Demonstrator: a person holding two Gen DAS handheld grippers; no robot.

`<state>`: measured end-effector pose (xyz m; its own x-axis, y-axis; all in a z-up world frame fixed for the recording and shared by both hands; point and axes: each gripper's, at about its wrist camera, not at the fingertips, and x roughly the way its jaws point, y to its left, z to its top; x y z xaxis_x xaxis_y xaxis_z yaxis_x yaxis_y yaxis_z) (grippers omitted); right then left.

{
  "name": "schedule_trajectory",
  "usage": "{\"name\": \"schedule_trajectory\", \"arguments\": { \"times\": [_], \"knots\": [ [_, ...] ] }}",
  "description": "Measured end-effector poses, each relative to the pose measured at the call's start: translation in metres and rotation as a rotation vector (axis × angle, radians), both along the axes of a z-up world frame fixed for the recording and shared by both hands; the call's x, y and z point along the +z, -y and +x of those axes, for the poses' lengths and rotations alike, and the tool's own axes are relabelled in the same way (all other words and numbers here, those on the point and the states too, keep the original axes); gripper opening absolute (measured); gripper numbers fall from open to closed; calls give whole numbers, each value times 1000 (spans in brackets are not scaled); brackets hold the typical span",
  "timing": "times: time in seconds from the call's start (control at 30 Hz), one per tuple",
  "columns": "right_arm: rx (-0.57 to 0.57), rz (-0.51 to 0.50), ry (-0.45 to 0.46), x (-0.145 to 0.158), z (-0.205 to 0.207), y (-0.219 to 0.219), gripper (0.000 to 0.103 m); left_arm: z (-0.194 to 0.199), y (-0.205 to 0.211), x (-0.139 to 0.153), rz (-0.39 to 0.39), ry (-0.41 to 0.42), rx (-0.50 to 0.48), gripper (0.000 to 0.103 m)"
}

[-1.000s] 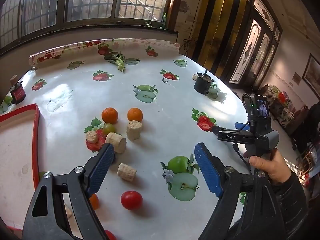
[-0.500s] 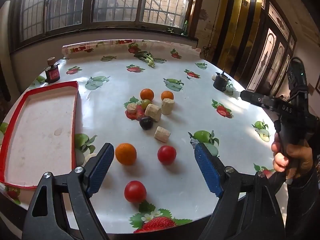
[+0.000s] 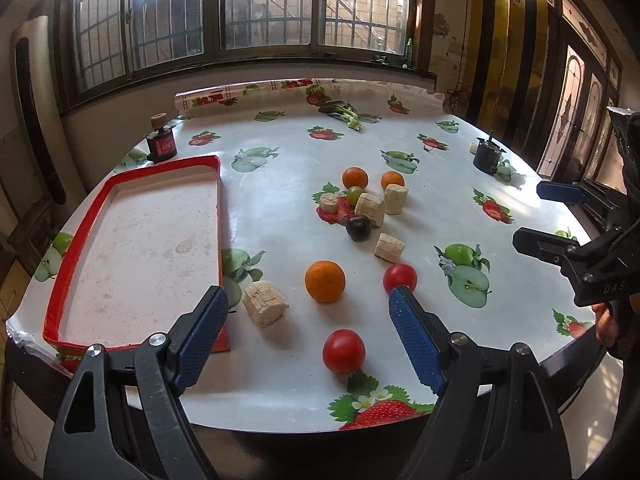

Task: Organize fruits
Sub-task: 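Move both tools over the pile of toy fruit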

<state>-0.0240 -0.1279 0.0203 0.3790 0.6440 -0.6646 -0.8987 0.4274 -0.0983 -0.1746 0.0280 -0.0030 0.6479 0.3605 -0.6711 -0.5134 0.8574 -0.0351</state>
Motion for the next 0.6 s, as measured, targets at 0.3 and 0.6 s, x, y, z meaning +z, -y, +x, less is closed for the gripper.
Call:
{"name": "schedule_trajectory", "arguments": {
  "times": [0.3, 0.6],
  "knots": [
    [45, -28, 11, -3, -6, -7, 103, 3, 4, 1, 58, -26, 8, 83],
    [51, -44, -6, -5, -4, -10, 103, 7, 7, 1, 67, -35, -4, 83]
  ]
}}
